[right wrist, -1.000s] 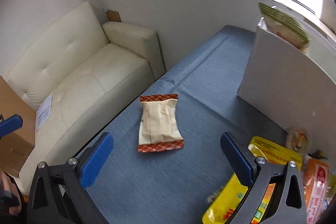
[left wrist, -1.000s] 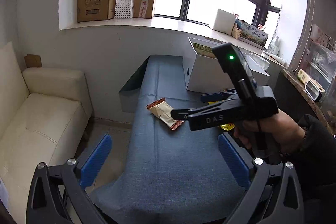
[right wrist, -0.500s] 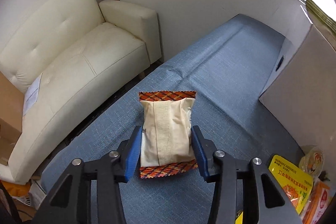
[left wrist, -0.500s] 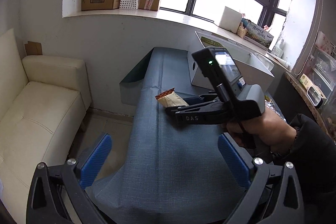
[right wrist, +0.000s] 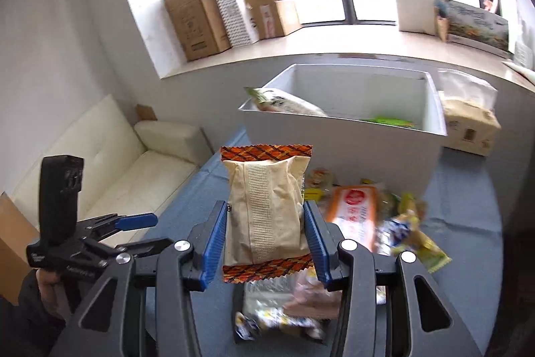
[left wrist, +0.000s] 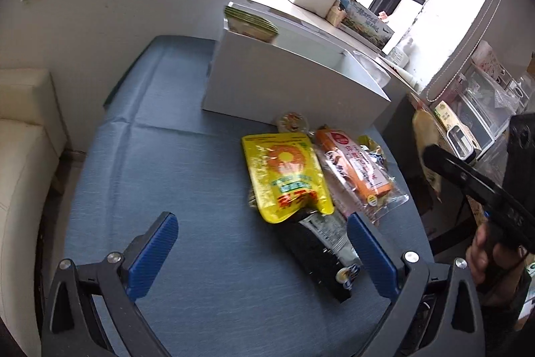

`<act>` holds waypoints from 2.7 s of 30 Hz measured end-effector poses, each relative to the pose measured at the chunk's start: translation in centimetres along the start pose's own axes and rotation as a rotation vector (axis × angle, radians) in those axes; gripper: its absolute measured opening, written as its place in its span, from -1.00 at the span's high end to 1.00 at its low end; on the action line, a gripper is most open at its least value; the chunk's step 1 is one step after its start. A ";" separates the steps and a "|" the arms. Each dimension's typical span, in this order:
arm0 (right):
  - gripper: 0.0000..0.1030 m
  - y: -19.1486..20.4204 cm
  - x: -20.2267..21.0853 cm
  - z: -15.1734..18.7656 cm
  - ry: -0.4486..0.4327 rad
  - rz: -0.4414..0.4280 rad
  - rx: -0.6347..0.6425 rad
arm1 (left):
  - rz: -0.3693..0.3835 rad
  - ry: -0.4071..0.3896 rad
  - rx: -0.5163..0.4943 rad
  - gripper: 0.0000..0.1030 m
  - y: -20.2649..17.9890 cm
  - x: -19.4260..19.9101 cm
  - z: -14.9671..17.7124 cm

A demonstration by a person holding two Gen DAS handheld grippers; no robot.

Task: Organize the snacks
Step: 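Drop cream snack in box with right gripper while left gripper drops yellow pouch, then grasp the orange flying-cake packet with the right gripper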

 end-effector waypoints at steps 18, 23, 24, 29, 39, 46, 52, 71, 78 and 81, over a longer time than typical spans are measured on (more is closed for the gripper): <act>0.04 -9.1 5.5 5.0 -0.027 0.116 -0.179 | -0.180 0.168 -0.107 -0.25 -2.3 -10.2 -1.8; 0.04 -8.1 4.6 5.3 -0.012 0.109 -0.158 | -0.158 0.123 -0.109 -0.10 -1.8 -7.5 -2.0; 0.04 -8.0 4.4 5.3 -0.007 0.107 -0.155 | -0.147 0.106 -0.118 -0.10 -2.0 -6.7 -2.0; 0.04 -7.2 3.7 5.2 0.001 0.089 -0.151 | -0.142 0.032 -0.196 -0.08 -3.2 -2.7 -1.8; 0.04 -6.7 2.3 -2.2 -0.074 0.038 -0.122 | -0.128 -0.119 -0.349 -0.09 -8.4 1.3 -9.9; 0.04 -10.3 -2.0 -11.0 -0.095 0.053 -0.164 | -0.149 -0.150 -0.382 -0.09 -10.1 -1.9 -18.9; 0.04 -13.5 -6.1 -15.4 -0.066 0.107 -0.182 | -0.189 -0.109 -0.379 -0.15 -9.3 -6.7 -22.8; -1.00 -14.5 -5.8 -15.2 -0.094 0.129 -0.236 | -0.237 -0.126 -0.314 -1.00 -6.5 -6.0 -22.4; -1.00 -11.3 -0.3 -13.7 -0.183 0.016 -0.214 | -0.169 -0.171 -0.331 -1.00 -7.9 -1.4 -18.5; -1.00 -9.8 2.0 -12.0 -0.202 -0.018 -0.179 | -0.124 -0.177 -0.336 -1.00 -8.6 0.5 -16.0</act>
Point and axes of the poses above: each gripper's, at about its wrist camera, not at the fingertips, and x roughly against the way its jaws point, y to its left, z to its underside, the point moved 9 cm from there along -x, roughly the way its jaws point
